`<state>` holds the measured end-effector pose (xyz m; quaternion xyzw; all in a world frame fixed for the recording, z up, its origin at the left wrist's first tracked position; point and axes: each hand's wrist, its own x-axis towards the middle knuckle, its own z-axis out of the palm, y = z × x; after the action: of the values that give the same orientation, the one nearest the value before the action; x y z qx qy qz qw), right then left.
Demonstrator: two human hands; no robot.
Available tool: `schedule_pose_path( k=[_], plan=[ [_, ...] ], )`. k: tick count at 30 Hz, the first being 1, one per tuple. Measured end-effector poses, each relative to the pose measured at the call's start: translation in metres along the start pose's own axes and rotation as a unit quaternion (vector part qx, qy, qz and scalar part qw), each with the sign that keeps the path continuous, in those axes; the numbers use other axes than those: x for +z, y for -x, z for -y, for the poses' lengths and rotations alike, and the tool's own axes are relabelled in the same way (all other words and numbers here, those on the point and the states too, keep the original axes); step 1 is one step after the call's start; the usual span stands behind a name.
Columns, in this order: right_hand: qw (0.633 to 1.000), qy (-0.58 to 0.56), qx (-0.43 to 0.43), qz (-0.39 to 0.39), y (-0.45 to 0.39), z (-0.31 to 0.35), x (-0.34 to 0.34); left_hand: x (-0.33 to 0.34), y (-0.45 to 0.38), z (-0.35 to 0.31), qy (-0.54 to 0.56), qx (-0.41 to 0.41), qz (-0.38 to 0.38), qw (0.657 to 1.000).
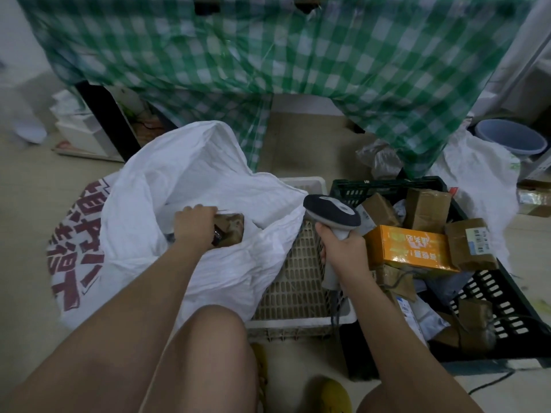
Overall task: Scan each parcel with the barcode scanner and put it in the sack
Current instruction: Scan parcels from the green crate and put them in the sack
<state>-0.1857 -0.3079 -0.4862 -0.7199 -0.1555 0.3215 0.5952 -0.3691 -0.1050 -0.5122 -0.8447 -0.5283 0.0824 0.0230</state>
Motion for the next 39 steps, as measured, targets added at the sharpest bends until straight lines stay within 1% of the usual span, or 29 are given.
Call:
schedule_pose_path(
  k=[2, 5, 7, 8, 9, 11, 13, 15, 19, 21, 23, 26, 29, 31, 33, 35, 36, 37, 39],
  plan=[
    [1.0, -0.008, 0.014, -0.005, -0.001, -0.001, -0.001, 0.008, 0.0, 0.001, 0.0, -0.031, 0.081, 0.996],
    [0.999, -0.024, 0.027, -0.015, -0.004, -0.003, -0.004, 0.019, -0.004, -0.001, 0.043, -0.034, 0.155, 0.986],
    [0.999, -0.026, 0.03, -0.016, -0.006, -0.004, -0.007, 0.019, -0.008, -0.006, 0.077, -0.04, 0.177, 0.98],
    [0.999, -0.025, 0.03, -0.015, -0.008, -0.004, -0.008, 0.017, -0.009, -0.01, 0.088, -0.038, 0.165, 0.982],
    [0.999, -0.026, 0.03, -0.014, -0.009, -0.004, -0.01, 0.014, -0.011, -0.014, 0.099, -0.031, 0.136, 0.985],
    [0.999, -0.031, 0.028, -0.014, -0.013, -0.003, -0.014, 0.006, -0.013, -0.025, 0.138, -0.008, 0.063, 0.988],
    [0.999, -0.032, 0.025, -0.015, -0.017, -0.003, -0.022, -0.004, -0.015, -0.043, 0.205, 0.018, 0.012, 0.979],
    [0.999, -0.034, 0.028, -0.022, -0.023, -0.004, -0.031, -0.014, -0.017, -0.066, 0.258, 0.039, -0.014, 0.965],
    [0.996, -0.049, 0.045, -0.053, -0.039, -0.01, -0.06, -0.023, -0.025, -0.136, 0.334, 0.109, -0.021, 0.936],
    [0.995, -0.044, 0.055, -0.072, -0.047, -0.015, -0.08, -0.018, -0.029, -0.176, 0.356, 0.141, 0.004, 0.924],
    [0.993, -0.038, 0.061, -0.097, -0.056, -0.02, -0.102, -0.007, -0.032, -0.219, 0.373, 0.168, 0.051, 0.911],
    [0.987, -0.021, 0.064, -0.149, -0.07, -0.033, -0.133, 0.013, -0.033, -0.284, 0.368, 0.217, 0.14, 0.893],
    [0.976, -0.056, 0.077, -0.198, -0.085, -0.049, -0.159, 0.039, -0.039, -0.344, 0.329, 0.268, 0.188, 0.886],
    [0.966, -0.076, 0.098, -0.228, -0.094, -0.06, -0.171, 0.056, -0.045, -0.376, 0.319, 0.29, 0.195, 0.881],
    [0.96, -0.093, 0.108, -0.243, -0.103, -0.07, -0.178, 0.073, -0.052, -0.4, 0.286, 0.315, 0.193, 0.884],
    [0.958, -0.1, 0.111, -0.246, -0.111, -0.076, -0.182, 0.088, -0.06, -0.416, 0.189, 0.343, 0.193, 0.9],
    [0.958, -0.1, 0.112, -0.246, -0.114, -0.079, -0.183, 0.092, -0.062, -0.419, 0.149, 0.343, 0.194, 0.907],
    [0.958, -0.098, 0.114, -0.244, -0.117, -0.08, -0.184, 0.096, -0.064, -0.421, 0.135, 0.34, 0.189, 0.911],
    [0.959, -0.099, 0.114, -0.239, -0.12, -0.082, -0.184, 0.097, -0.067, -0.418, 0.142, 0.346, 0.16, 0.914]
  ],
)
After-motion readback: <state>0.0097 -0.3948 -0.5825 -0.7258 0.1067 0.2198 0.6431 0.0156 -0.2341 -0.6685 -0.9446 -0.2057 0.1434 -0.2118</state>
